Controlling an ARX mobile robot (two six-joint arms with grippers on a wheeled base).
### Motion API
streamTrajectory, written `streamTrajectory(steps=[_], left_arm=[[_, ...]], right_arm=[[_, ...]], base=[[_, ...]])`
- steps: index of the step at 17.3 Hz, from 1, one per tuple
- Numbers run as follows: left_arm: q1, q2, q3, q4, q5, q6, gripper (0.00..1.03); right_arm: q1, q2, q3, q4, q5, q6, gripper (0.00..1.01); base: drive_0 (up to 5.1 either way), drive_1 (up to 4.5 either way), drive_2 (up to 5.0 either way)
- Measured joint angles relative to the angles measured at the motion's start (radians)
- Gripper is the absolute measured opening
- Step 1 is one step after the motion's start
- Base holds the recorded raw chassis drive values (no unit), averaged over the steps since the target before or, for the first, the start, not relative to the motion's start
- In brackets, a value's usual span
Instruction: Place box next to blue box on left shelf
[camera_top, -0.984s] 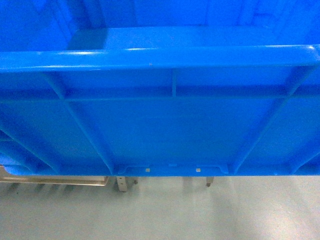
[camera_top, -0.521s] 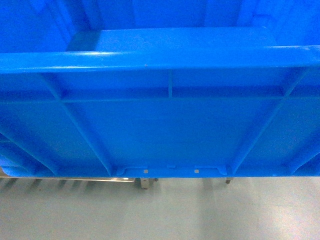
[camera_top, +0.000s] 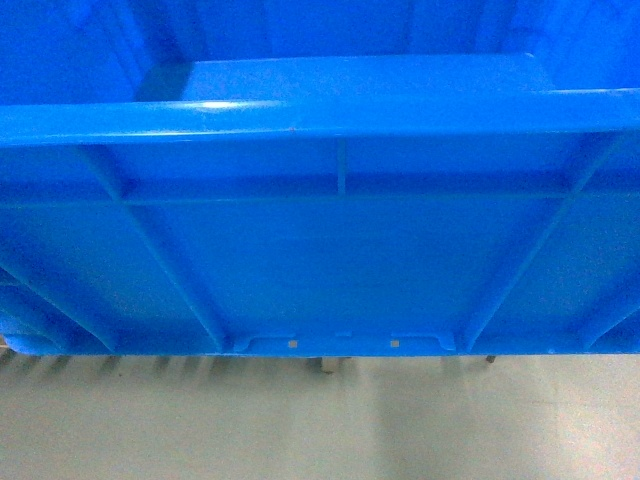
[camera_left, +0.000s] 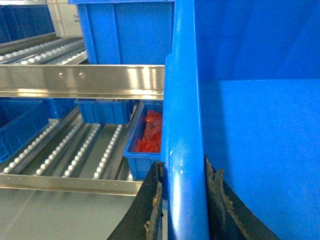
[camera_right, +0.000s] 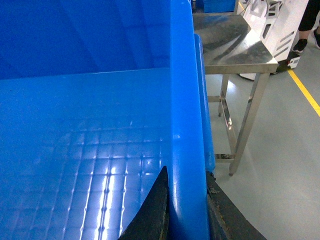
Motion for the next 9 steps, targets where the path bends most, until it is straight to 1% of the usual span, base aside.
streamTrajectory(steps=[9], left_arm=[[0.000, 0.000, 0.000, 0.003, -0.002, 0.002, 0.16]], right_arm=[[0.000, -0.001, 0.000, 0.001, 0.000, 0.000, 0.10]], base=[[-4.9, 1.39, 3.3]])
